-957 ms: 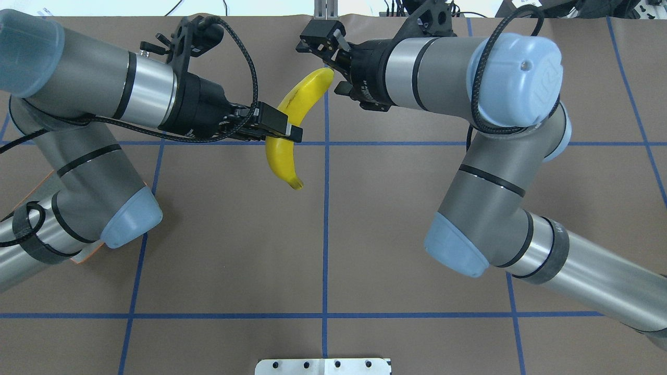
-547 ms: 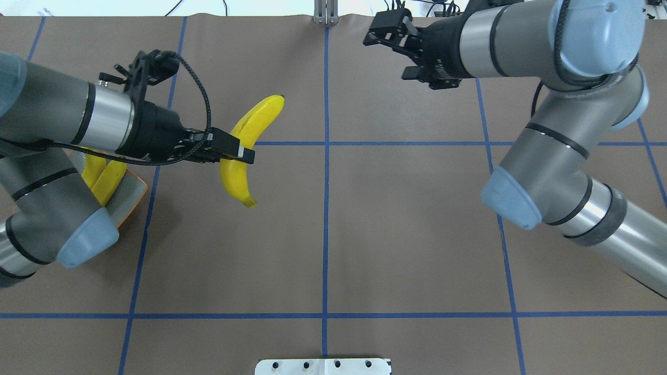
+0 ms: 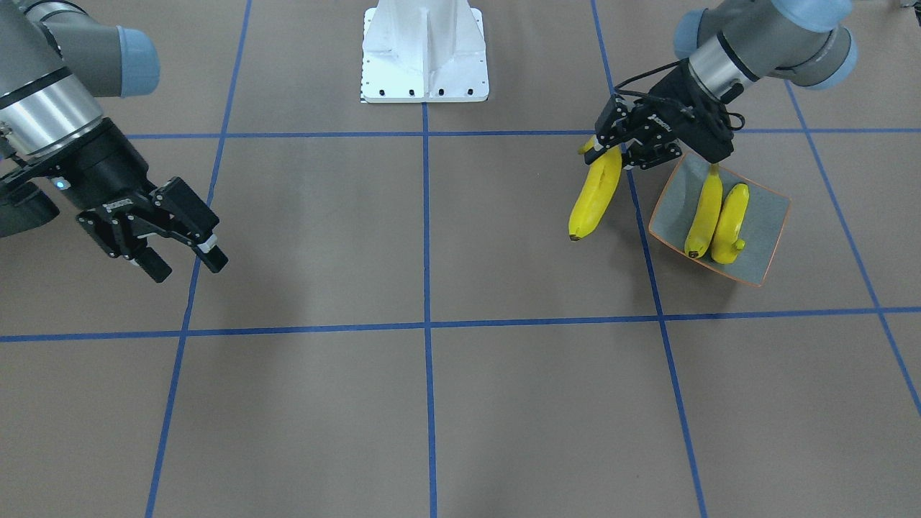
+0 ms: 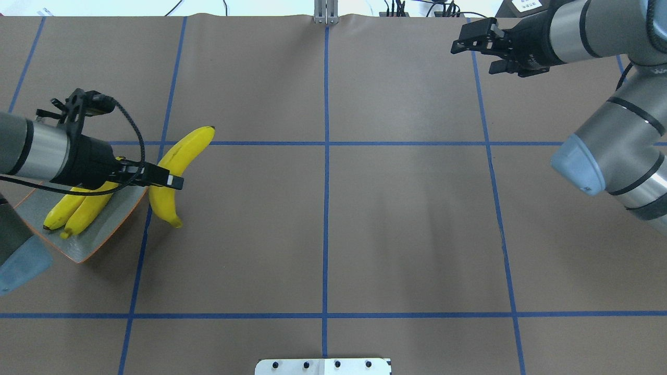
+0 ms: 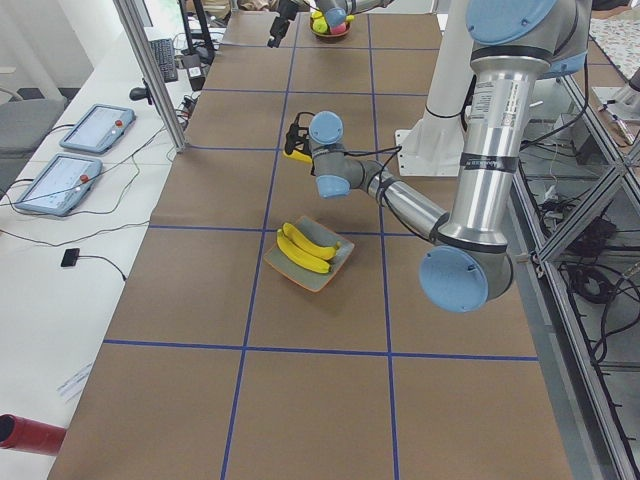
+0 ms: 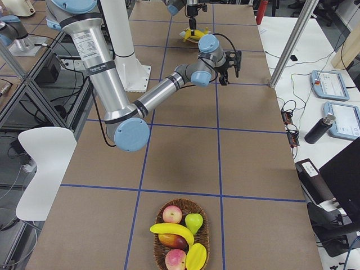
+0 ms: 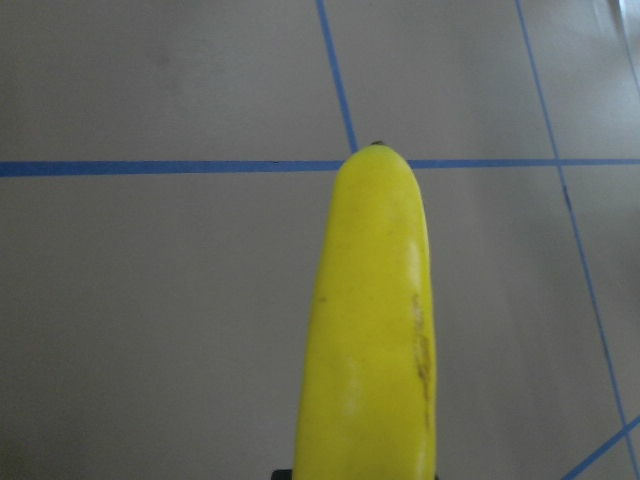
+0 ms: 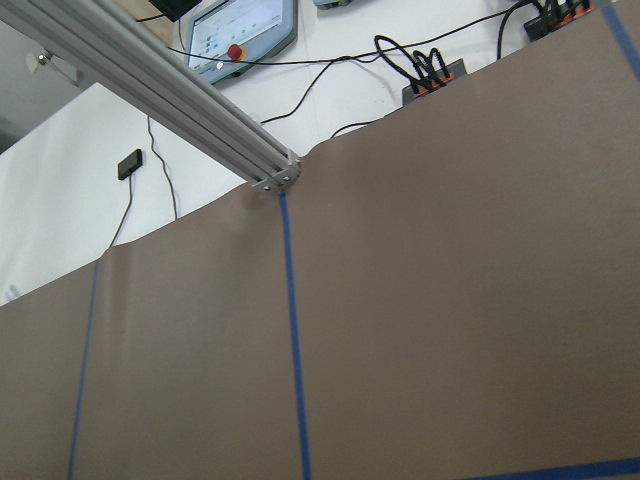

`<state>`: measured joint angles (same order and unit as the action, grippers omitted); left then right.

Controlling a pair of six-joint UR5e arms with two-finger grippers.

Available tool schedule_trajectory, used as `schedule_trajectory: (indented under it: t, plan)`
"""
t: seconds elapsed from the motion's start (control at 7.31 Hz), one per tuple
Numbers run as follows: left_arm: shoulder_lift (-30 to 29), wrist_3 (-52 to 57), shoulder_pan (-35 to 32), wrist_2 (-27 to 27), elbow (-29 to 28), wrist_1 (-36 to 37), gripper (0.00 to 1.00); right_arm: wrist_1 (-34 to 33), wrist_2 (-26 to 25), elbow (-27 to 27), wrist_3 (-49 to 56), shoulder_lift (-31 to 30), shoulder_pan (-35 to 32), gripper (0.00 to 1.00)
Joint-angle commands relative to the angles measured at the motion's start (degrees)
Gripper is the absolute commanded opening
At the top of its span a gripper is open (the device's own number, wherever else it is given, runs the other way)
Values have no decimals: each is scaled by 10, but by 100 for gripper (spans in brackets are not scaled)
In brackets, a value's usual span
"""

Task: Transfer all bananas from basket to plate

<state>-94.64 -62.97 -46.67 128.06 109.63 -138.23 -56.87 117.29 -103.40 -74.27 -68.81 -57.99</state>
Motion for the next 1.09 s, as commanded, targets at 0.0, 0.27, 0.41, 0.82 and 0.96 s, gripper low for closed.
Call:
schedule_trajectory:
  t: [0.0,0.27,0.41,0.82,0.96]
  plan:
    - [103,138,-25,0,-1,1,0,1,55,32,96,-23,-53,100]
    - [131,194,-38,0,-7,2,0,3,76,69,164,-31,-82,100]
    - [130,196,-39,0,-15,3,0,3,76,71,164,-30,-83,100]
    - [125,277,-45,-1,-45,45,0,3,76,75,164,-27,-82,100]
    - [123,284,-45,-1,-46,52,30,3,76,75,164,-26,-82,100]
